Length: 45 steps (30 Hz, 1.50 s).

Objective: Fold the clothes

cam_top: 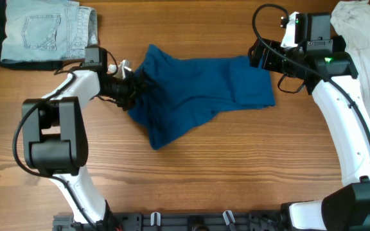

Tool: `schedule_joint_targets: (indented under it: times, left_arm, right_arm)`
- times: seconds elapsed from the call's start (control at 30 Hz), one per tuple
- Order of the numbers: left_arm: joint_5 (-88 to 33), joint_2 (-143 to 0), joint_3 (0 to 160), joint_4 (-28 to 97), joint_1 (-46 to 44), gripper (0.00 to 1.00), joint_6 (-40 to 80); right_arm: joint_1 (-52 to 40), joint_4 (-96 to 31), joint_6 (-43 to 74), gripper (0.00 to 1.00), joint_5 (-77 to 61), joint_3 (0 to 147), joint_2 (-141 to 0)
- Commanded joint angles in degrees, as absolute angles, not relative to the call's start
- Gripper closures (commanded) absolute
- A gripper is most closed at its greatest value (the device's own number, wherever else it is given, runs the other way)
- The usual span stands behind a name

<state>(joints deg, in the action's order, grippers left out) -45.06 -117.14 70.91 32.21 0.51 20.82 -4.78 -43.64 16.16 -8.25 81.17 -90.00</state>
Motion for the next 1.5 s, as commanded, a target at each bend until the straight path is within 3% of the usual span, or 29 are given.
schedule_joint_targets:
  times: [0.0, 0.3, 0.5, 0.87, 0.9, 0.97, 1.07, 1.3, 1.4, 1.47]
  left_arm:
    - [-31.14, -122.80, 67.72, 28.97, -2.07, 0.10, 23.75]
    - [-29.85, -122.80, 67.72, 21.85, -4.21, 0.44, 26.02]
    - [-26.79, -122.80, 67.72, 21.34, -4.38, 0.96, 26.26]
    - [-24.38, -122.80, 67.72, 21.39, -3.60, 0.96, 26.28]
    - [-24.91, -122.80, 67.72, 21.37, -3.46, 0.89, 26.26]
    - [-27.88, -122.80, 67.72, 21.34, -3.25, 0.45, 26.17]
    - [-30.30, -122.80, 67.72, 21.45, -3.20, 0.23, 26.17]
    - [-32.47, -122.80, 67.72, 21.54, -4.27, 0.24, 27.29]
    - [-31.88, -122.80, 67.72, 21.56, -4.40, 0.28, 27.29]
    - [-31.86, -122.80, 67.72, 21.56, -4.23, 0.37, 27.29]
  right_arm:
    - [-4.64, -43.70, 15.00, 0.00, -7.25, 81.69, -90.21]
    - [-4.64, -44.03, 14.96, 0.00, -7.22, 81.69, -90.21]
    - [-4.64, -44.25, 14.90, 0.00, -7.22, 81.69, -90.21]
    - [-4.64, -44.40, 13.87, 0.00, -7.22, 81.69, -90.21]
    - [-4.62, -44.40, 13.82, 0.00, -7.20, 81.69, -90.21]
    - [-4.62, -44.40, 13.65, 0.00, -7.18, 81.69, -90.21]
    - [-4.62, -44.38, 13.65, 0.00, -7.20, 81.69, -90.21]
    - [-4.62, -44.21, 13.65, 0.00, -7.01, 81.69, -90.21]
    - [-4.62, -44.18, 13.63, 0.00, -7.01, 81.69, -90.21]
    - [-4.64, -44.18, 13.61, 0.00, -7.01, 81.69, -90.21]
